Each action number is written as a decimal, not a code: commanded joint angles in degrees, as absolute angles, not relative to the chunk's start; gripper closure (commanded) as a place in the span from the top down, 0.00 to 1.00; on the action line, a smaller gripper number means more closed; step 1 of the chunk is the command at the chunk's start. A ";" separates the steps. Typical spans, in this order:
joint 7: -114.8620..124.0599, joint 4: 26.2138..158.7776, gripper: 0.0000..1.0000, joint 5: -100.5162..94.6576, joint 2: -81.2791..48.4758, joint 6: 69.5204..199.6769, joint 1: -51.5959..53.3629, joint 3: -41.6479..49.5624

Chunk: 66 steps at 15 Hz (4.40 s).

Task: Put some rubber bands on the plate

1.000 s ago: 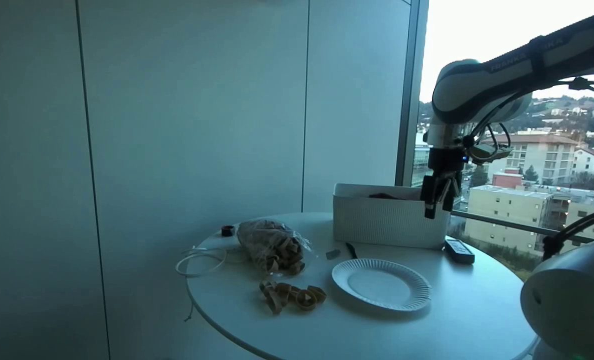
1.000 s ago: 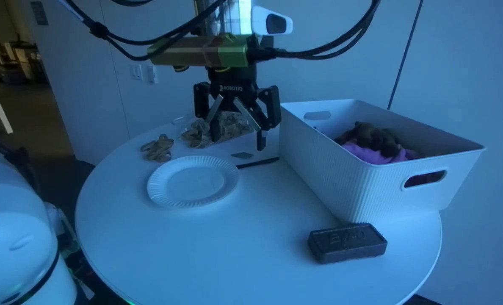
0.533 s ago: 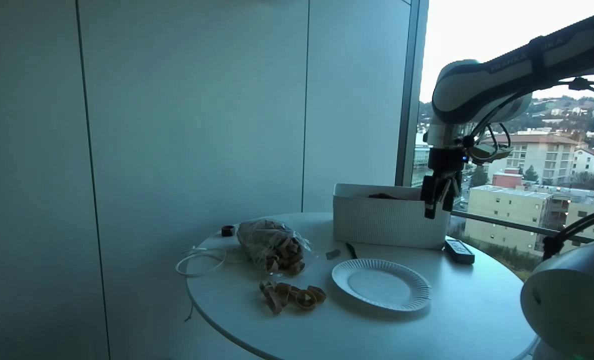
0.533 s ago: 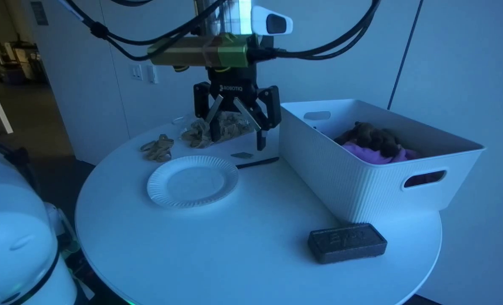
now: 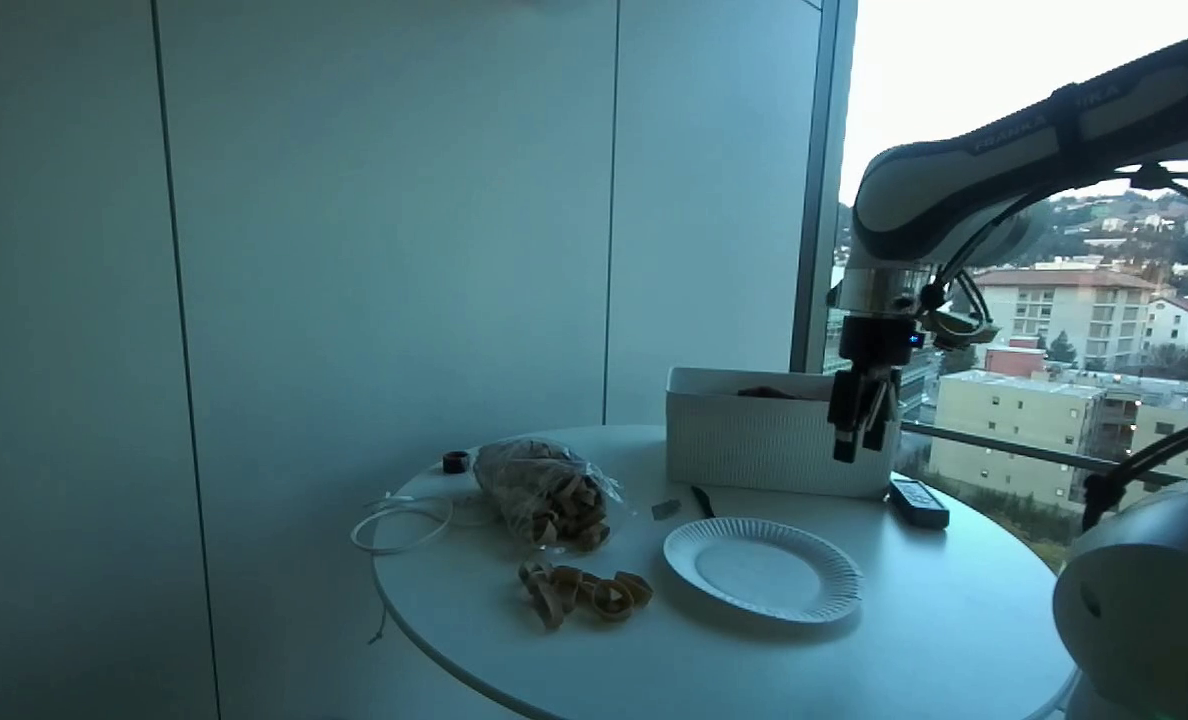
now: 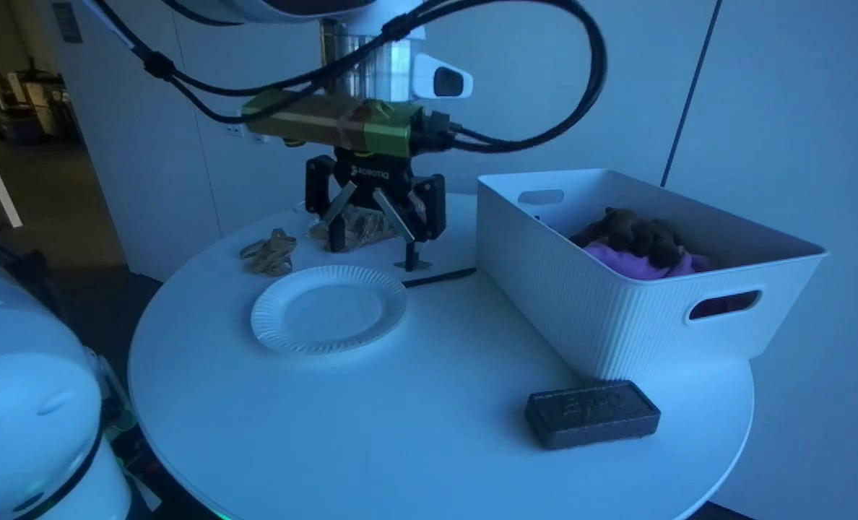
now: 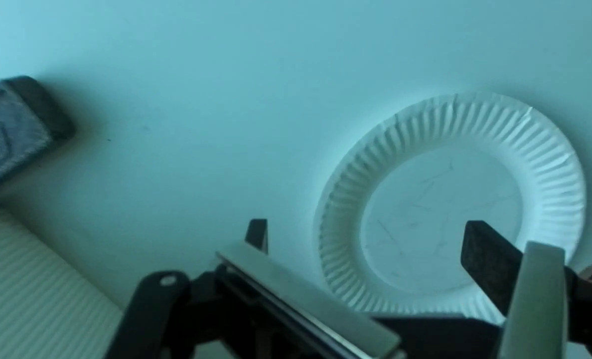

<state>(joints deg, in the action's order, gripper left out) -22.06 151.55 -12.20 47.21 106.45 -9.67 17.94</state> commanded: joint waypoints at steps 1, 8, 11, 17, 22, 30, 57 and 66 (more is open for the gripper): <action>-27.85 154.54 1.00 -7.03 49.91 106.32 -4.55 19.01; -30.17 157.16 1.00 -8.99 49.86 110.38 -3.24 18.04; -31.27 157.51 1.00 -8.84 50.08 110.18 -2.67 18.43; -36.47 157.88 1.00 -5.18 48.86 107.85 2.60 17.38; -34.52 158.43 1.00 -6.31 43.67 114.20 7.24 11.56; -33.05 158.80 1.00 -7.38 30.17 135.27 12.98 1.68; -27.53 157.77 0.04 2.75 26.05 142.29 13.99 3.66; -25.52 158.42 0.04 -0.21 43.06 138.84 4.69 9.40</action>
